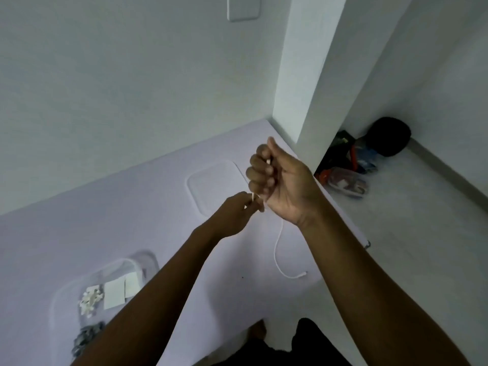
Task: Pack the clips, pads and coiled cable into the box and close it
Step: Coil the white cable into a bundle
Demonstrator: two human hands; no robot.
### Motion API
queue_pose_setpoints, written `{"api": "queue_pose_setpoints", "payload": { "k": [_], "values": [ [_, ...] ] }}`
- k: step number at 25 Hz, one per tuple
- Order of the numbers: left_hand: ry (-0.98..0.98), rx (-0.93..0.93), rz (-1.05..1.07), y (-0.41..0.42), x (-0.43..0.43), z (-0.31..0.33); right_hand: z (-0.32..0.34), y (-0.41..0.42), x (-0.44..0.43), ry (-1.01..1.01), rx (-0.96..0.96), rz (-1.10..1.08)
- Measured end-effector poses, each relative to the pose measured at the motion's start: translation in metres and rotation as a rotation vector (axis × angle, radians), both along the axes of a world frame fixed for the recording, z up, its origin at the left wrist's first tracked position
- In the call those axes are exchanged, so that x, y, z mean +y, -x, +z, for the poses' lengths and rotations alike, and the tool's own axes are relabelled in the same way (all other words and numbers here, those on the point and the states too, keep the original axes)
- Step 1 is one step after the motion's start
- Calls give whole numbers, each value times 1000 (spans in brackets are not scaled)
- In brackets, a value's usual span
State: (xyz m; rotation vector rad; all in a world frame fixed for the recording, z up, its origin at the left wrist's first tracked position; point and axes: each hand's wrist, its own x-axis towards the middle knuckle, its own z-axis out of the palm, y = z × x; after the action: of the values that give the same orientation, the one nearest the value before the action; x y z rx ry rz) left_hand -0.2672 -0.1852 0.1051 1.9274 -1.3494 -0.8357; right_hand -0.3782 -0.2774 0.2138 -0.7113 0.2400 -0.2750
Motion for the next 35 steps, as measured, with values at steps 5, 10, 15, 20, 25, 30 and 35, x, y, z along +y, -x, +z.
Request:
{"api": "queue_pose_setpoints", "payload": {
  "k": [5, 10, 15, 20, 25, 30, 35],
  "values": [
    [145, -112, -78, -20, 57, 97, 45, -47, 16, 377, -10, -398],
    [178, -46, 14, -56, 145, 187, 61, -79, 62, 1335, 368, -405],
    [411, 334, 197, -104, 213, 228, 84, -103, 121, 1130, 360, -90],
    [468, 177, 468, -135, 239, 190, 124, -118, 176, 859, 123, -91],
    [469, 11, 316, -134, 237, 185, 158, -121, 219, 528, -117, 172],
    [353, 254, 87, -116, 241, 195, 192, -143, 230, 296, -405, -23],
    [313, 65, 2, -121, 281, 228, 177, -161, 198, 1123, -19, -509]
  ]
}}
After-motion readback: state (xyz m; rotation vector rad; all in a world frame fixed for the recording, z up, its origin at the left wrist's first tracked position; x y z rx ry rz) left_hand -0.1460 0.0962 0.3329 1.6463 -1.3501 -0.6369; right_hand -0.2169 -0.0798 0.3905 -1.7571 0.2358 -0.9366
